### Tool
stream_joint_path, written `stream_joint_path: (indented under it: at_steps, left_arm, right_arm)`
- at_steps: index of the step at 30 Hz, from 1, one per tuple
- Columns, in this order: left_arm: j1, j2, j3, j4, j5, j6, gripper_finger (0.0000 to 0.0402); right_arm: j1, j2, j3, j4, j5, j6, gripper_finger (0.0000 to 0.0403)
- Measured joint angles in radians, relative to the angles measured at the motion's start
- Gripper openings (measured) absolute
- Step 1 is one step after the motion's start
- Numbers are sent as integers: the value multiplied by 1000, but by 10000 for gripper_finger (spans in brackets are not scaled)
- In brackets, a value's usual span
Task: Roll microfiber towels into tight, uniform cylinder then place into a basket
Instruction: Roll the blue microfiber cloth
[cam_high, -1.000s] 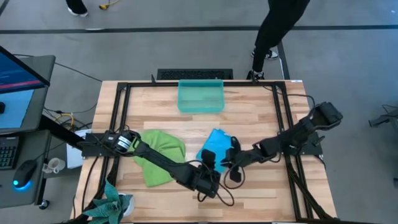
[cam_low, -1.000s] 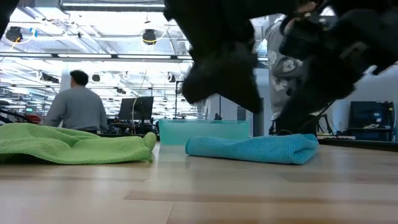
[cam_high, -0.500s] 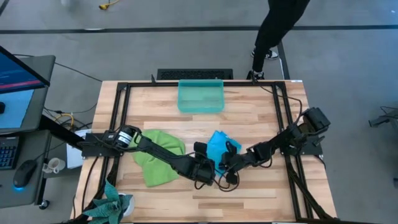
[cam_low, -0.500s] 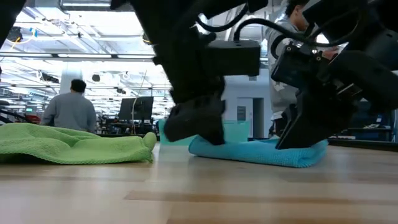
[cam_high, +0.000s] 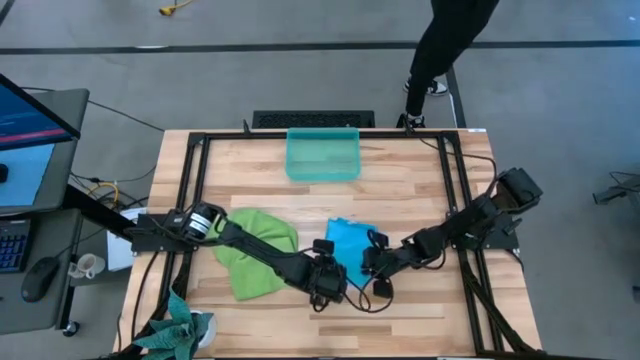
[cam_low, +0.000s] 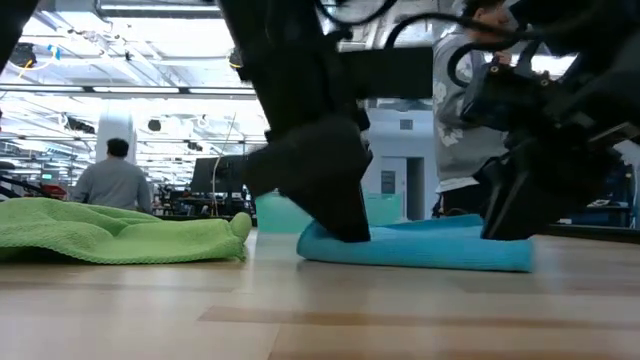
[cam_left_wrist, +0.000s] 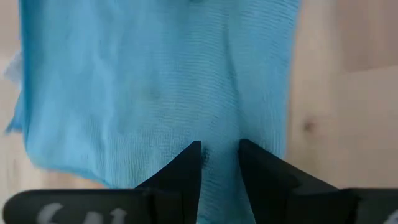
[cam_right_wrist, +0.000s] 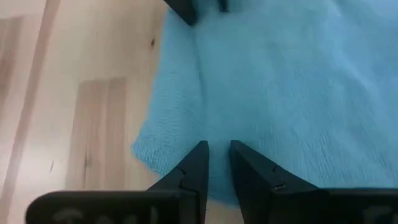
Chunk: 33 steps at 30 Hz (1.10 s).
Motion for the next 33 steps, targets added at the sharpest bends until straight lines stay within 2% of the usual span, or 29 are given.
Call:
stream_joint_path:
  at_steps: [7, 12, 15, 21, 33]
  left_arm:
    - [-51, -14, 66, -18, -31, -11, 103]
    - [-77, -18, 81, -63, -161, 1, 103]
    - [-77, -18, 81, -95, -234, 1, 103]
    - [-47, -18, 75, -126, -240, -18, 103]
    - [-20, -18, 75, -124, -231, -38, 103]
  right_arm:
    - [44, -97, 0, -15, 16, 0, 91]
    - [84, -123, 0, 26, 91, 0, 91]
    - [92, -110, 1, 66, 95, -1, 91]
    - [93, -32, 2, 174, 120, -24, 91]
    - [48, 16, 1, 179, 120, -21, 91]
